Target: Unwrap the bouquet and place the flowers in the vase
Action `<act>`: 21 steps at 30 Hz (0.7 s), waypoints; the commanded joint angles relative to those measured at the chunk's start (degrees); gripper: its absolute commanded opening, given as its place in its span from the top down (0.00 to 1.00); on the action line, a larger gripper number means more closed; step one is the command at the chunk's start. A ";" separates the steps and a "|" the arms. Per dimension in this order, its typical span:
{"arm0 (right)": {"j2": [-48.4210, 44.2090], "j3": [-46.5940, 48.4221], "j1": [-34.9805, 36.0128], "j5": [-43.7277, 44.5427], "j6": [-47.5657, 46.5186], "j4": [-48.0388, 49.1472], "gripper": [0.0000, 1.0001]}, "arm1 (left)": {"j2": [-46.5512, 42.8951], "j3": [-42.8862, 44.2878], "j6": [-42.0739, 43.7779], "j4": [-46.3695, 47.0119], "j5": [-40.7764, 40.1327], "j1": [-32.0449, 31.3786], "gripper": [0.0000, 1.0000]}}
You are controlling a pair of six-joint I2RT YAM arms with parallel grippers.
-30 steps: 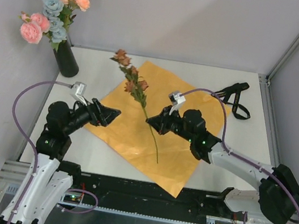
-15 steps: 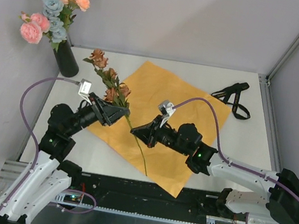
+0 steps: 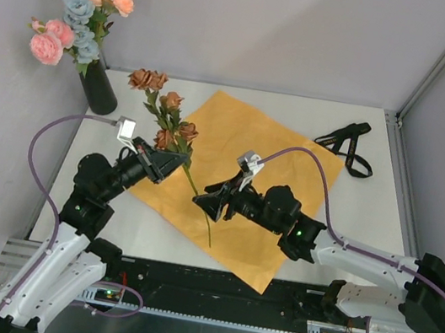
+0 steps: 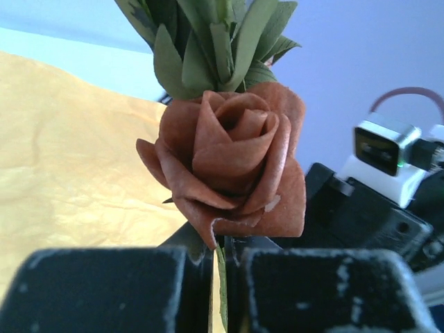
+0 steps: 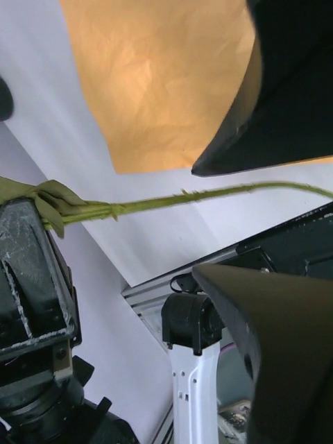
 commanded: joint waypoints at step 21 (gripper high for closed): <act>-21.58 -10.57 1.77 15.10 -5.54 -7.47 0.01 | 20.27 22.22 65.88 35.77 -51.29 7.25 1.00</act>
